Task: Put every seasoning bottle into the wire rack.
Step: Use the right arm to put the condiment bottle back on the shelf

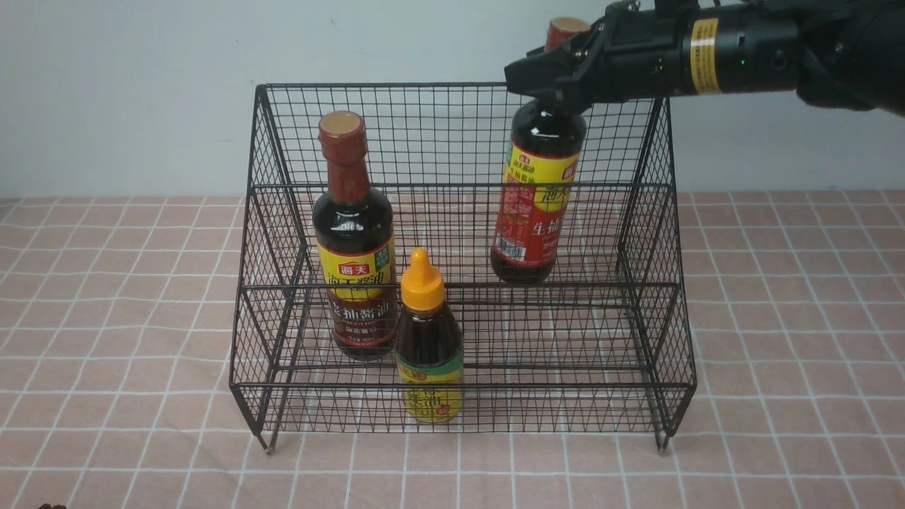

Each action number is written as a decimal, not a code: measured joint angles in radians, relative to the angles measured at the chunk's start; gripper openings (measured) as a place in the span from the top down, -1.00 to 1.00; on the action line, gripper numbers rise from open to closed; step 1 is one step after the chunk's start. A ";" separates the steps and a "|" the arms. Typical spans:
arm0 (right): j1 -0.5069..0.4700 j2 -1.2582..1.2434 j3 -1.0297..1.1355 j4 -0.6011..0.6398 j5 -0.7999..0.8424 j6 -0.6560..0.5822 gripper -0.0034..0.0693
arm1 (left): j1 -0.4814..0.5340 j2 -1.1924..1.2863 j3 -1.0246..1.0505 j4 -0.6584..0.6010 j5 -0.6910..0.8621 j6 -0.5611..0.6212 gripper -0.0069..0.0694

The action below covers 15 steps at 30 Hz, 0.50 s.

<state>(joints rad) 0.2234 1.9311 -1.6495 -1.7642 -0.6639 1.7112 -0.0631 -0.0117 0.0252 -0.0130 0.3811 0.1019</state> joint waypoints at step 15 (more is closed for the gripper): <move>0.000 -0.017 -0.007 0.000 -0.014 0.013 -0.03 | 0.000 0.000 0.000 0.000 0.000 0.000 0.84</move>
<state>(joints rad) 0.2234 1.9144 -1.6562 -1.7639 -0.6777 1.7243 -0.0631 -0.0117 0.0252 -0.0130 0.3811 0.1019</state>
